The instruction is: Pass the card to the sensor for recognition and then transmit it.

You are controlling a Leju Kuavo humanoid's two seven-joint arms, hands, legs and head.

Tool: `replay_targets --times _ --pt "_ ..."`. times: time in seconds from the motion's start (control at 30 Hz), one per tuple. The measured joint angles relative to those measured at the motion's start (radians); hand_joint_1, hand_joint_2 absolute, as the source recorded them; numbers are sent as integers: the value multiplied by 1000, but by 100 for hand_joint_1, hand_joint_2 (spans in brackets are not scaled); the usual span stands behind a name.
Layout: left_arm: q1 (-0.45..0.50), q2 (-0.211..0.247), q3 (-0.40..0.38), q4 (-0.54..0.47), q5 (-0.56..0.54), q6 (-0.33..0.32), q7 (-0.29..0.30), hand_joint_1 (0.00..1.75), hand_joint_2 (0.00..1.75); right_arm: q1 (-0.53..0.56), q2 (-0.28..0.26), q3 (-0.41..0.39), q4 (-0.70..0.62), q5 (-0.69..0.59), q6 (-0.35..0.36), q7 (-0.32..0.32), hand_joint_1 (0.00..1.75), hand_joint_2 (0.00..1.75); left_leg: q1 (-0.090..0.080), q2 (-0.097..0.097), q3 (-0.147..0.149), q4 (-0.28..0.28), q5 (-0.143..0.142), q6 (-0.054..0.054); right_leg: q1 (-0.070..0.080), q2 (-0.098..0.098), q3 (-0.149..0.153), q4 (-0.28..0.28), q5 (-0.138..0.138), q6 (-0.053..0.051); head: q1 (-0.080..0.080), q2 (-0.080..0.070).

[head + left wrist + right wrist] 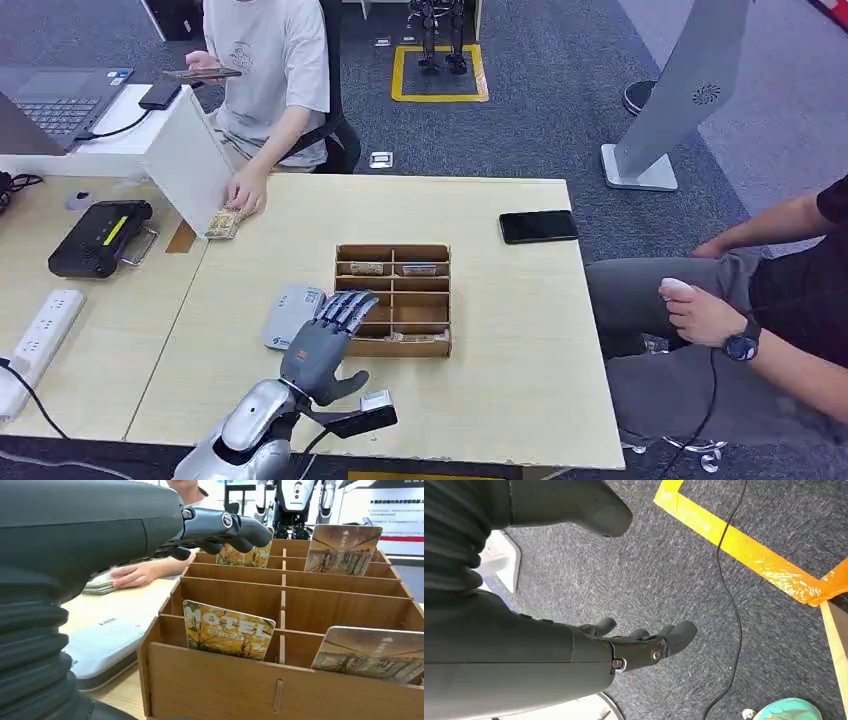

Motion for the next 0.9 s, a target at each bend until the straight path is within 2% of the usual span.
replay_targets --times 0.07,0.1,0.13,0.23,0.27,0.3,0.9 --pt "0 0 0 3 0 0 0 0 175 0 0 1 1 0 -1 0 0 175 0 0 0 0 0 0 0 0 0 0 0 0 0 0" --pt "0 0 0 3 0 0 0 63 175 0 0 2 1 0 -1 0 0 175 0 0 0 0 0 0 0 0 0 0 0 0 0 0" --pt "0 0 0 3 2 -2 0 175 175 -1 0 2 1 0 -1 0 0 175 0 0 0 0 0 0 0 0 0 0 0 0 0 0" --pt "-1 0 0 3 5 -5 0 175 175 -2 -2 4 1 0 -1 0 0 175 0 0 0 0 0 0 0 0 0 0 0 0 0 0" --pt "-1 1 0 3 8 -7 0 168 175 -2 -2 5 1 0 -1 0 0 175 0 0 0 0 0 0 0 0 0 0 0 0 0 0" --pt "-1 1 0 3 11 -9 -1 175 175 -3 -2 7 1 -1 -1 0 0 175 0 0 0 0 0 0 0 0 0 0 0 0 0 0" --pt "-1 0 20 3 75 -31 -23 175 175 -3 -2 19 1 -31 -2 -9 0 175 0 0 0 0 0 0 0 0 0 0 0 0 0 0"
